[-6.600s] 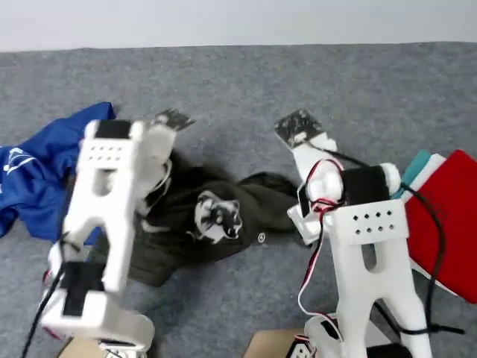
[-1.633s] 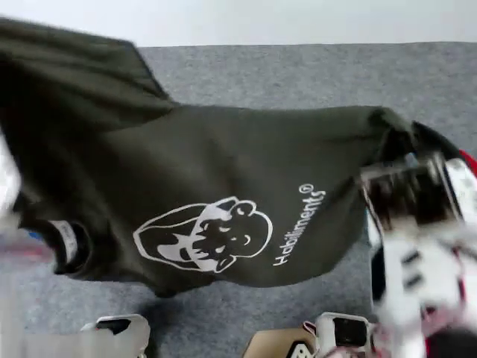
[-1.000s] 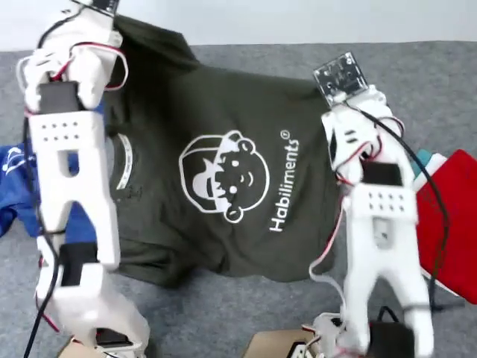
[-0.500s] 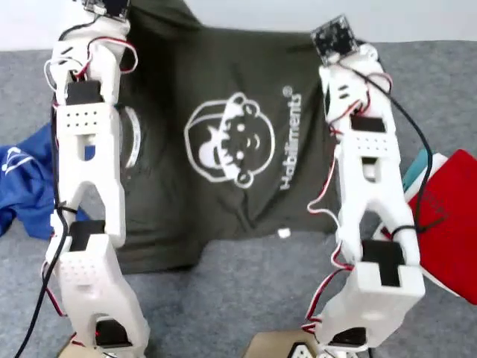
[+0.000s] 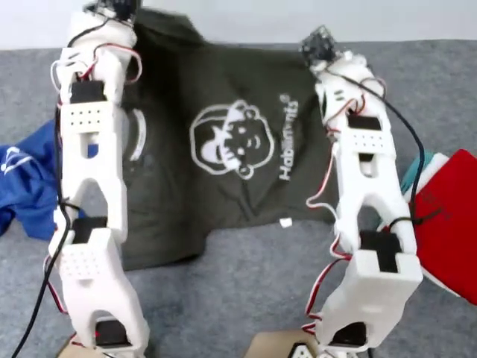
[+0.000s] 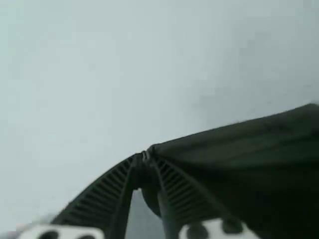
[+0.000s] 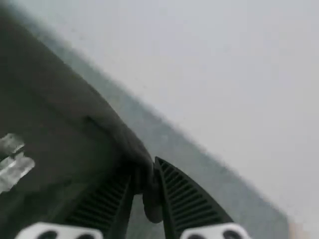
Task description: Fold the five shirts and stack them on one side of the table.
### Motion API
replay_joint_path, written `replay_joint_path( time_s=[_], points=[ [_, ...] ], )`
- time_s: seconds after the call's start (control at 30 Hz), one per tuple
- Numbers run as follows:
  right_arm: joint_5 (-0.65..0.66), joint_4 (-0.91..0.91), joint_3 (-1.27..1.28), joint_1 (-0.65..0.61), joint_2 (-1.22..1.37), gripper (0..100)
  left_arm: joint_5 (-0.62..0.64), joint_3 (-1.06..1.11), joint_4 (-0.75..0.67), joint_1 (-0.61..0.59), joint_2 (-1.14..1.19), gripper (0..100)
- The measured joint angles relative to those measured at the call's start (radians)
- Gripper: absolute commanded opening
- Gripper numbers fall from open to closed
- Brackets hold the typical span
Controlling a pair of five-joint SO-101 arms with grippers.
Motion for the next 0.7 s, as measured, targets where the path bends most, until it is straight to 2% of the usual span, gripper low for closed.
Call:
replay_joint_path(
  time_s=[0.23,0.5,0.57,0.7],
  points=[
    [0.005,0.284,0.018,0.000,-0.080,0.9,-0.018,-0.081,0.459,-0.002,0.002,0],
    [0.005,0.520,0.018,0.023,-0.123,0.9,-0.190,-0.224,0.980,0.017,0.002,0],
    [0.003,0.588,0.018,0.031,-0.132,0.9,-0.215,-0.227,1.049,0.014,0.000,0],
    [0.048,0.730,0.018,0.035,-0.152,0.9,-0.226,-0.193,1.066,-0.005,-0.002,0]
  ],
)
